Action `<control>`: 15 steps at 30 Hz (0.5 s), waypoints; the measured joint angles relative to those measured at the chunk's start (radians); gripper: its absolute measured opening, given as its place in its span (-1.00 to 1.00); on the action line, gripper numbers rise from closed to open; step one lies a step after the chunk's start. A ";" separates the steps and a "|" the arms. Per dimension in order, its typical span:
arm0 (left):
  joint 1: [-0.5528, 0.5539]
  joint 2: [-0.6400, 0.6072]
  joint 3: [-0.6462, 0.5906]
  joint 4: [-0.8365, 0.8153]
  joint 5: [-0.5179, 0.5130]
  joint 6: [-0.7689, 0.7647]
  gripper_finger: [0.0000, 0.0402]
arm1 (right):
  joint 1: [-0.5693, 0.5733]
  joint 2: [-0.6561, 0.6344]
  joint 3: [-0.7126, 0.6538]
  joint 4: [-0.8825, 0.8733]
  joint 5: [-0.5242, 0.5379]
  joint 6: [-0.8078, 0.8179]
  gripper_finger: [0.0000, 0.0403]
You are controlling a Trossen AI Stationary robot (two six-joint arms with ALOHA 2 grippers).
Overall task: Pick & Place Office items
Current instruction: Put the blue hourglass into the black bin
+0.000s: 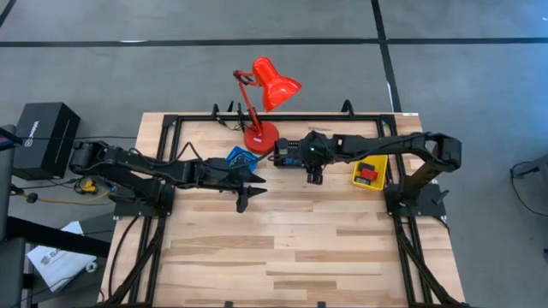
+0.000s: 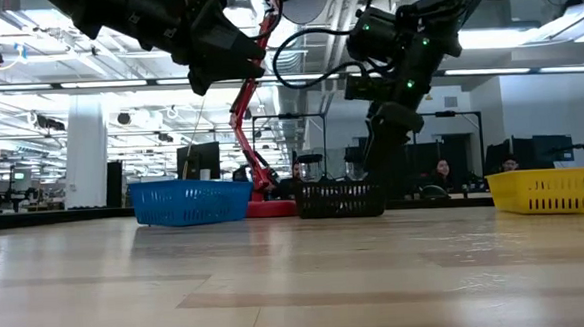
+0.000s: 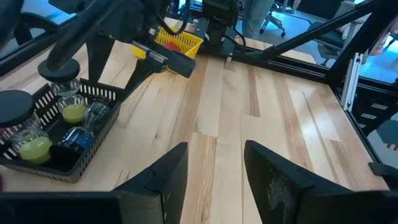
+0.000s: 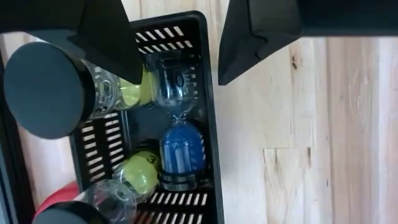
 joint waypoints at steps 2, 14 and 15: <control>0.000 0.000 0.000 -0.001 0.000 0.000 -0.24 | -0.008 0.019 0.001 0.003 0.013 0.000 0.03; 0.000 0.000 0.000 -0.002 0.000 0.000 -0.24 | -0.047 0.104 0.004 0.026 0.024 -0.048 0.05; 0.000 0.000 0.000 -0.001 0.000 0.000 -0.24 | -0.047 0.095 0.003 0.028 0.023 -0.054 0.05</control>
